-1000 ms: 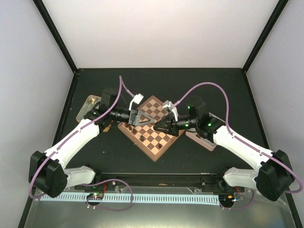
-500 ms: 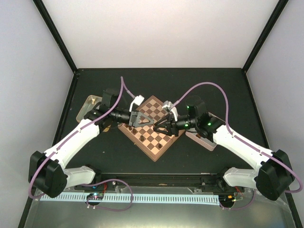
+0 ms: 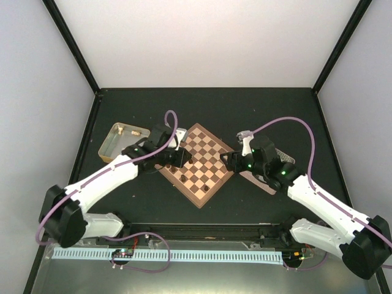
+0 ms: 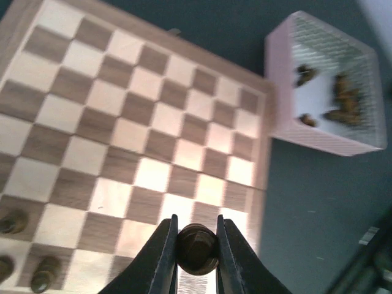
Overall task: Set up the chess pieces on the board
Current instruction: Place the chess piece on the chessboard.
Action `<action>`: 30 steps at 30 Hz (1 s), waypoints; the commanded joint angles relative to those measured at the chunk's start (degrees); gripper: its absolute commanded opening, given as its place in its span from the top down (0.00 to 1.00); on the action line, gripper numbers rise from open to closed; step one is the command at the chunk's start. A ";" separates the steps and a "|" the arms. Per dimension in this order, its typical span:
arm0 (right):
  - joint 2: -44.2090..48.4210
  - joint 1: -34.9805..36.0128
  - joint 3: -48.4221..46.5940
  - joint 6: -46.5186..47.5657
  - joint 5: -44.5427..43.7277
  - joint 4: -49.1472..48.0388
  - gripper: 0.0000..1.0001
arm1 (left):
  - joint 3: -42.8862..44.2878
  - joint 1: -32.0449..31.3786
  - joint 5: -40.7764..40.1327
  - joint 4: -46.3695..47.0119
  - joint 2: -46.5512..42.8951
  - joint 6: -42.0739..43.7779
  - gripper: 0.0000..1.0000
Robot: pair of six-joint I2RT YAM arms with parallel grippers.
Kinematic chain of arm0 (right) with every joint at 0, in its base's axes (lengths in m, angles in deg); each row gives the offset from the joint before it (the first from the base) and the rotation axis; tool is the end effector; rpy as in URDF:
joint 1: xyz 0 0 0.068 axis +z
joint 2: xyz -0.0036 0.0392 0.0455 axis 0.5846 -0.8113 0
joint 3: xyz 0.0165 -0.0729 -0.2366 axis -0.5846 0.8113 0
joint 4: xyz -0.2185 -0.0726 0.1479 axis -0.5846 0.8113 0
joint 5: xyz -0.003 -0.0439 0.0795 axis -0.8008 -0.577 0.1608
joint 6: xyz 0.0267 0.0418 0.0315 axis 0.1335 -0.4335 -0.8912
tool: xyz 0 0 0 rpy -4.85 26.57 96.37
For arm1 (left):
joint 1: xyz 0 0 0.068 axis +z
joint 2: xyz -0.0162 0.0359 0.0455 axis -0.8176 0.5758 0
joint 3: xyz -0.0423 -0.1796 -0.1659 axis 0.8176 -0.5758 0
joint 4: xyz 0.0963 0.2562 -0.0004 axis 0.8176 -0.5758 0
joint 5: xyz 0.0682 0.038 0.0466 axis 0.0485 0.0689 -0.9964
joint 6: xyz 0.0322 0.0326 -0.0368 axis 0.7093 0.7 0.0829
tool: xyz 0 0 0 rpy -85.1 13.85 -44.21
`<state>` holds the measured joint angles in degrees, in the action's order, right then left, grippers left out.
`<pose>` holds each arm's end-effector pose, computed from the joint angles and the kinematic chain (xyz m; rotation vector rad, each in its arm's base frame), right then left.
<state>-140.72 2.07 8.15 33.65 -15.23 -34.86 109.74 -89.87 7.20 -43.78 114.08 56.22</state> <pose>0.1961 0.1621 0.2386 -0.3417 2.2357 0.8165 0.2269 -0.1746 0.2384 0.4618 2.3927 -0.8197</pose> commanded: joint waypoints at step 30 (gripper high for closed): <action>-6.73 -0.50 0.93 -6.79 -17.41 0.94 0.34 | 16.68 -6.04 -17.34 -15.49 22.49 -3.69 0.41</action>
<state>-148.50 2.00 8.96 28.77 -30.75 -33.66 121.76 -96.40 -12.25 -49.99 134.25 54.87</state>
